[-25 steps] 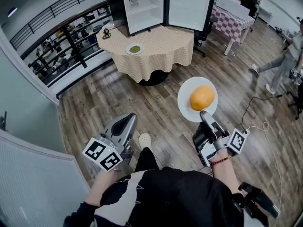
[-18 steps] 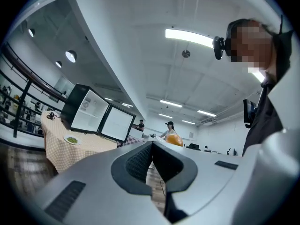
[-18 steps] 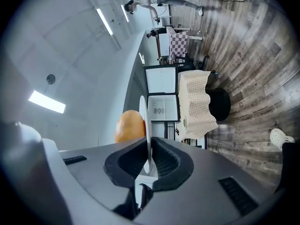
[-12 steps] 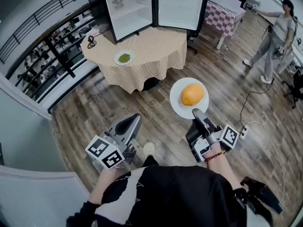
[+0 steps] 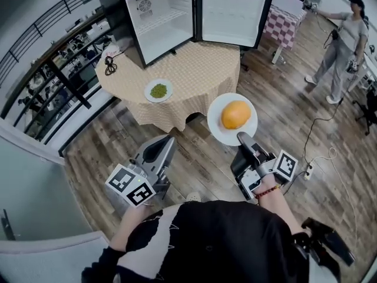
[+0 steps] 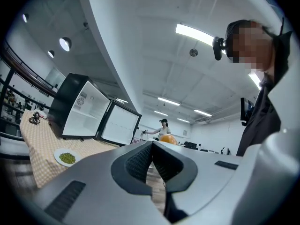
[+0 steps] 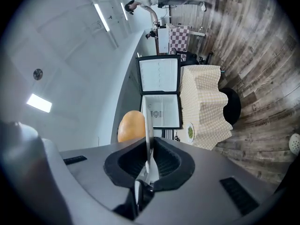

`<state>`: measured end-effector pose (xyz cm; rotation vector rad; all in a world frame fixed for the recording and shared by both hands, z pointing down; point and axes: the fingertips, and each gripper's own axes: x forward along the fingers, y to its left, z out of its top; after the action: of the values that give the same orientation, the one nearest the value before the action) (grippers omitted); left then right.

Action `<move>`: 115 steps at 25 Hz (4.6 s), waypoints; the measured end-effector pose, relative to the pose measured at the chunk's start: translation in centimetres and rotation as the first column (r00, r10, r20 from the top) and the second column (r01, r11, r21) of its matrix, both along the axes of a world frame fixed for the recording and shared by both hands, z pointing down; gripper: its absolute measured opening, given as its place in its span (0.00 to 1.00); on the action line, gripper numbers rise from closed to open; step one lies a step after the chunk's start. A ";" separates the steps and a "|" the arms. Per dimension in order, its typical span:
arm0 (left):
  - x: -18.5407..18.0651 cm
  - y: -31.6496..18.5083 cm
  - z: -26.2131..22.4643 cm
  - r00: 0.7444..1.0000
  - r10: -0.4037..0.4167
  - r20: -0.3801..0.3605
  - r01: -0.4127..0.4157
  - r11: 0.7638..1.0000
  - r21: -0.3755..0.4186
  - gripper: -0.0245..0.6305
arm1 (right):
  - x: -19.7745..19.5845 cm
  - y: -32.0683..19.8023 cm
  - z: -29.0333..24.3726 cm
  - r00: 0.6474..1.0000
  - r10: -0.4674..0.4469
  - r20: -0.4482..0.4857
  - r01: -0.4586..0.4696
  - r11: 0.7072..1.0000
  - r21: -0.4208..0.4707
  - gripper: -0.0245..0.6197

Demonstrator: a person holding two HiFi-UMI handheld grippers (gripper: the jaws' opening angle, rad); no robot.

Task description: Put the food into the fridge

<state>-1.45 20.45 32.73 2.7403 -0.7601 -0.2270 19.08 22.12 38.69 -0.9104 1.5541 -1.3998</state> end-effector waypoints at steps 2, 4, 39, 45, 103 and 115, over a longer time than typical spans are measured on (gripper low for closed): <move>-1.2 -3.2 0.1 1.000 0.003 0.001 -0.003 1.000 -0.009 0.05 | -1.4 -3.3 0.1 1.000 -0.001 0.002 0.001 1.000 -0.009 0.08; -2.1 -4.6 -0.1 1.000 0.000 0.002 0.000 1.000 -0.002 0.05 | -2.2 -5.1 0.1 1.000 -0.011 -0.004 0.011 1.000 -0.010 0.08; -1.8 -16.7 1.6 0.998 0.014 0.066 -0.016 1.000 0.026 0.06 | -4.8 -18.5 2.0 0.996 -0.088 -0.014 0.087 0.994 -0.063 0.08; -1.4 -21.7 1.1 0.998 -0.023 0.051 0.022 0.999 0.030 0.06 | -4.5 -24.8 1.6 0.993 -0.119 -0.008 0.118 0.990 -0.079 0.08; 3.9 -50.6 7.6 0.968 -0.005 0.252 0.024 0.997 -0.072 0.06 | -6.7 -65.9 12.9 0.947 -0.268 -0.180 0.214 0.939 -0.271 0.08; 3.9 -51.5 8.3 0.980 0.010 0.199 0.015 0.992 -0.124 0.06 | -6.7 -70.8 13.6 0.912 -0.286 -0.292 0.188 0.928 -0.322 0.08</move>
<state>2.42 -31.07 40.99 2.6695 -0.7994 0.0937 12.37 -48.67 52.32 -1.2163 1.7918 -1.7510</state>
